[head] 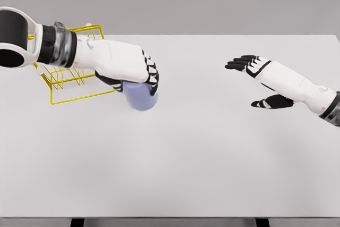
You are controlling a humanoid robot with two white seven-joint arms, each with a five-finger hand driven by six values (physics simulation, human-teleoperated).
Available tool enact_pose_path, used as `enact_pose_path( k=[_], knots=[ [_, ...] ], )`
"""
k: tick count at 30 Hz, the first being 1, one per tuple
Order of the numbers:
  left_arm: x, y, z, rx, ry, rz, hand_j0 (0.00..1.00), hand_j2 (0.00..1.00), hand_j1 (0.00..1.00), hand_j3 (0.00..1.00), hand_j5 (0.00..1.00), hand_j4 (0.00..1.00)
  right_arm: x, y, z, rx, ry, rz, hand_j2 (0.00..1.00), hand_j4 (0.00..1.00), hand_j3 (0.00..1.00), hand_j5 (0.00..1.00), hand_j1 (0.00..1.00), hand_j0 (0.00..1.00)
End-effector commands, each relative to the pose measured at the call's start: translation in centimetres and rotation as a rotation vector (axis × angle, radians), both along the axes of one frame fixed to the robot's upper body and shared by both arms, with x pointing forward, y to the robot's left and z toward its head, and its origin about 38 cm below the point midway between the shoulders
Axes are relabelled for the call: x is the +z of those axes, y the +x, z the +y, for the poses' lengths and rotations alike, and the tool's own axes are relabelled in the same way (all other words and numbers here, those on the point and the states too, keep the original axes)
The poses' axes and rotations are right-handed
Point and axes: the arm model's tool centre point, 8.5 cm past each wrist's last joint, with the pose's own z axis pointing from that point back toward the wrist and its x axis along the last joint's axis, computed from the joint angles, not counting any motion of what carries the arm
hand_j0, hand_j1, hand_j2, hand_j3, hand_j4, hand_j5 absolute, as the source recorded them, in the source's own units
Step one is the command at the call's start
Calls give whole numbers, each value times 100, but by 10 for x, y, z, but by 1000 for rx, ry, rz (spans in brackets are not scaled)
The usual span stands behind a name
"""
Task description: Place the cup on the cup holder with both arms
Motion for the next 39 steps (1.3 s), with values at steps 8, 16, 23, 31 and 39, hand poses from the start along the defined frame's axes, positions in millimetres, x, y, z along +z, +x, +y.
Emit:
enact_pose_path(
  k=[8,16,23,31,39],
  knots=[
    [28,3,14,28,-58,-48,60,60,60,60,60,60,0,0,0,-3,4,0,100,100,100,100,100,100],
    [48,6,25,62,-89,-93,60,60,60,60,60,60,-3,1,-1,-18,-52,-7,100,100,100,100,100,100],
    [52,10,42,113,-86,-103,61,61,61,61,61,61,-3,1,0,-16,-51,-7,100,100,100,100,100,100],
    [53,17,64,182,-77,-105,61,61,61,61,61,61,0,4,-1,-22,-54,-14,100,100,100,100,100,100],
    [51,28,80,242,-75,-97,61,61,61,61,61,61,0,5,-1,-23,-57,-15,100,100,100,100,100,100]
  ],
)
